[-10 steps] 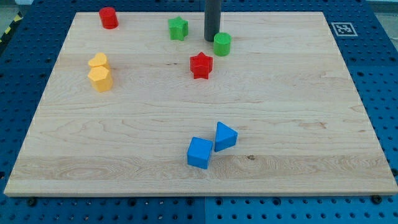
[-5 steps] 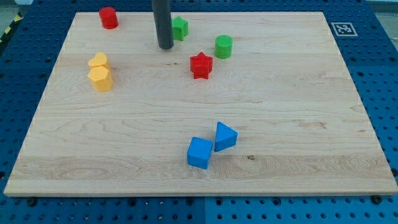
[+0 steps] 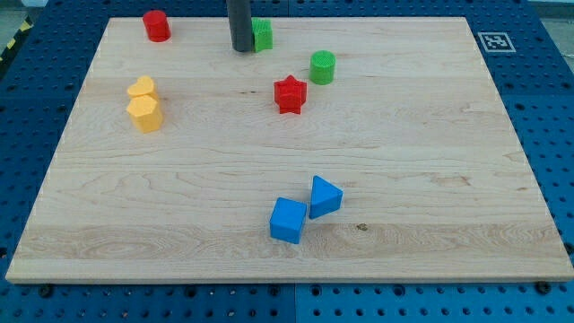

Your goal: Place green star at the top center of the board

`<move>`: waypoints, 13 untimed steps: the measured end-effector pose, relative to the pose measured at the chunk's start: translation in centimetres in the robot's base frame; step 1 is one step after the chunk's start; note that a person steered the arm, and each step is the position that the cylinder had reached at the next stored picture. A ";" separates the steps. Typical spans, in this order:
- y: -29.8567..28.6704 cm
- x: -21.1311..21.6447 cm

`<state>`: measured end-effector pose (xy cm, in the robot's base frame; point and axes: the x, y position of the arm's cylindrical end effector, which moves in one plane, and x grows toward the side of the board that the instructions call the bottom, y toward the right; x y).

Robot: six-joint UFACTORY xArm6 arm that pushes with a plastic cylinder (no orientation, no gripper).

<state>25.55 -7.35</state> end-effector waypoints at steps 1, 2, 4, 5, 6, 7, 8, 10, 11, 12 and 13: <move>0.0 -1.4; 0.0 -2.9; 0.0 -3.2; 0.0 -2.9; 0.0 -1.8; 0.0 -1.4; 0.4 -1.4; 1.8 -1.9; 2.4 -1.9; 2.6 -1.9; 2.8 -1.9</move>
<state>23.64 -4.51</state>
